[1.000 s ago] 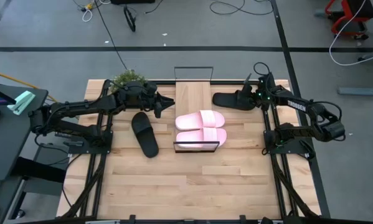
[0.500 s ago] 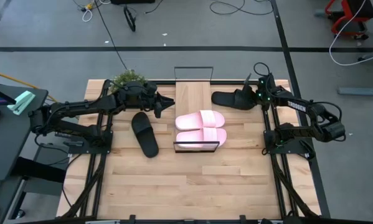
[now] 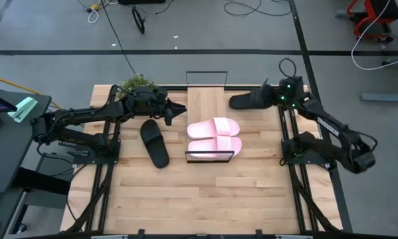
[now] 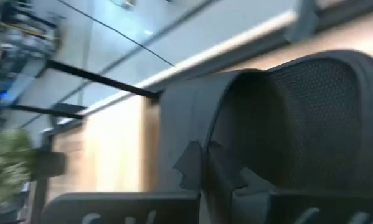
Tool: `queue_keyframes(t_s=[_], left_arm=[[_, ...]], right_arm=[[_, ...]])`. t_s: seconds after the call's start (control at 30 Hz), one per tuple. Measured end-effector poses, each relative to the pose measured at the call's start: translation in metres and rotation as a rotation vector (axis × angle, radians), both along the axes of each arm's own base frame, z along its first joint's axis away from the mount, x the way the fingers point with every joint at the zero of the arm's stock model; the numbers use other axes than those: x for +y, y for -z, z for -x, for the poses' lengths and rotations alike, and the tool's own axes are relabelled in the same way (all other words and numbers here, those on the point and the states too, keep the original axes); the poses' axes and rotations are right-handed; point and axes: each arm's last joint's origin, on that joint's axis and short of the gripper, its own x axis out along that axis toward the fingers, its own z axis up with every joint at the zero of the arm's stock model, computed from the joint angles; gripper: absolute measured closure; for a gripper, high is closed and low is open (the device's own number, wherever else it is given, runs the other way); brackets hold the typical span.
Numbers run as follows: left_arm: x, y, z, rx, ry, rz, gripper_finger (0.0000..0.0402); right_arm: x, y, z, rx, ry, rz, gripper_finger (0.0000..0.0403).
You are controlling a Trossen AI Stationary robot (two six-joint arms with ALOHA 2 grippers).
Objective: Pick and place slides into the shelf
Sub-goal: Put the right black slides on the shelf
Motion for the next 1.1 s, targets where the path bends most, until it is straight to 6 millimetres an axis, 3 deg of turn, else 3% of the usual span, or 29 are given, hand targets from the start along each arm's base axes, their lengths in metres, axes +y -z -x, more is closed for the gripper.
queue_keyframes(t_s=[0.43, 0.73, 0.9, 1.1], left_arm=[[0.000, 0.000, 0.000, 0.000, 0.000, 0.000, 0.0291], [0.000, 0.000, 0.000, 0.000, 0.000, 0.000, 0.0288], [0.000, 0.000, 0.000, 0.000, 0.000, 0.001, 0.0291], [0.000, 0.000, 0.000, -0.001, 0.000, 0.001, 0.0284]], right_arm=[[0.033, -0.099, -0.002, 0.140, -0.188, 0.269, 0.0393], [0.057, -0.175, -0.007, 0.177, -0.449, 0.511, 0.0393], [0.066, -0.202, -0.013, 0.192, -0.556, 0.546, 0.0393], [0.068, -0.215, -0.029, 0.177, -0.718, 0.563, 0.0393]])
